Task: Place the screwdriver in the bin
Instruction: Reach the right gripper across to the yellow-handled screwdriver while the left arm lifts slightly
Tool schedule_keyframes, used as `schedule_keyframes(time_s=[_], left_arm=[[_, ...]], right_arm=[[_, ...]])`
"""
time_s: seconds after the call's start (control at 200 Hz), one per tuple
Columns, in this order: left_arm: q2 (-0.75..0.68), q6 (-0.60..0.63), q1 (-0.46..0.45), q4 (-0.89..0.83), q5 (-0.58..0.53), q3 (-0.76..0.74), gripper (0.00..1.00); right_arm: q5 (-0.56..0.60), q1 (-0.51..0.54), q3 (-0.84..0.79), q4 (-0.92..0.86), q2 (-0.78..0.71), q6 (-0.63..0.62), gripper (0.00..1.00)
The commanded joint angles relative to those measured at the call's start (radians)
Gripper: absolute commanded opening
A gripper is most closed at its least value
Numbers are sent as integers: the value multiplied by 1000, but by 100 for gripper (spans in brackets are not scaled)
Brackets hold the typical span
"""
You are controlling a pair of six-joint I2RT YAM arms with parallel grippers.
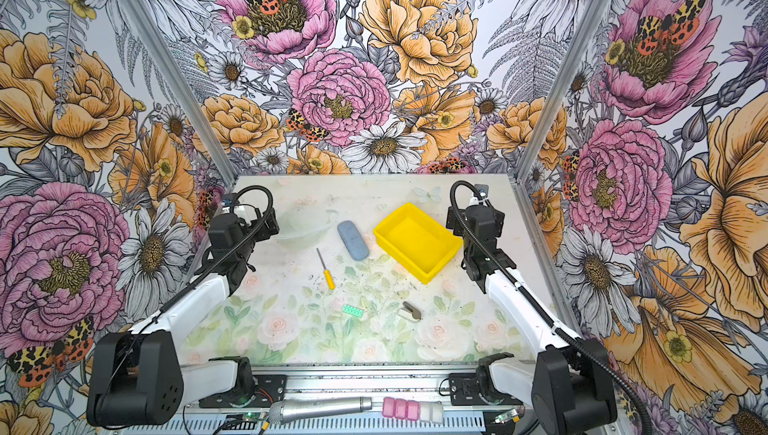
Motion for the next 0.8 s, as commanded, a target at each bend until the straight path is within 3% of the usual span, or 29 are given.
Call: schedule_keyframes(time_s=[0.0,0.1,0.31,0.52,0.796], left_arm=[[-35,-174,10,-312,101,41,99],[-57,-241,11,-427,181,63,99],[-92,-253,17,-505,317,22,99],[-125,-283,23,-581,344,26,99],[-166,-317,10,-591,367,-15,99]], right_arm=[[50,98,118,-400,29,82,99],[120,237,259,-599,134,142,99],[53,459,423,-719,291,298,100],[-86,591,568,-738,486,363,99],[-252,687,731,-725,729,327,99]])
